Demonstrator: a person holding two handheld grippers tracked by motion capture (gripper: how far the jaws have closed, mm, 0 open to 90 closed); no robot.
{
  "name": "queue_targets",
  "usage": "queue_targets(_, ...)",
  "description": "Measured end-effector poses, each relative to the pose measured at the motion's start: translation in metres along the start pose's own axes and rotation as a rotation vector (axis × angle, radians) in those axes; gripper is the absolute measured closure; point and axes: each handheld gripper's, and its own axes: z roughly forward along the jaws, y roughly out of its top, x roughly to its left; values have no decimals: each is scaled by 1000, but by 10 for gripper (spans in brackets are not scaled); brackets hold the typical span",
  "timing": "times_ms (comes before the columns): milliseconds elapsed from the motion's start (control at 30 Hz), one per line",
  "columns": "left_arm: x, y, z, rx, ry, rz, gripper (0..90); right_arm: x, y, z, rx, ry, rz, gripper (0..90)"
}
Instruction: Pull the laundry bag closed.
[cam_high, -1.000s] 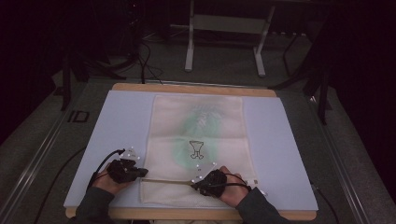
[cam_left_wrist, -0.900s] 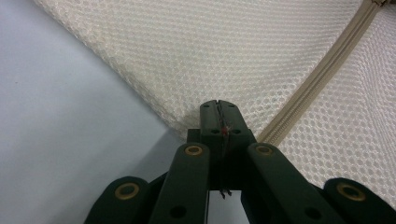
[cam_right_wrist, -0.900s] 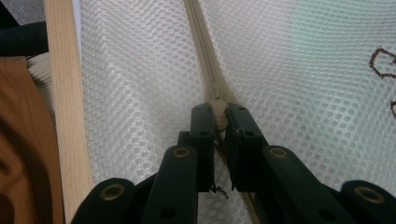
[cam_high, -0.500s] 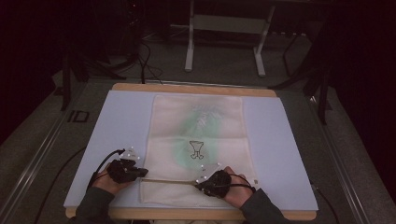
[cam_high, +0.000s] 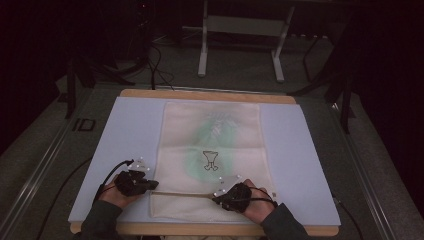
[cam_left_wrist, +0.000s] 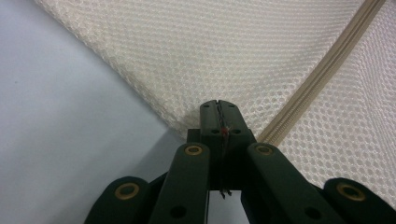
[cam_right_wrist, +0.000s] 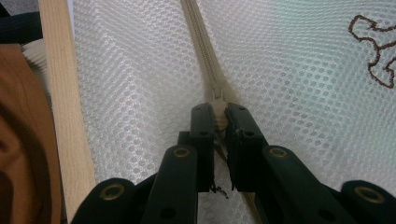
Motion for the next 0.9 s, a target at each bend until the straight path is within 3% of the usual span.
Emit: queue_targets(900,0,0,0,0,0,-3,899,-3,-17,-10,-1,-29,10,823)
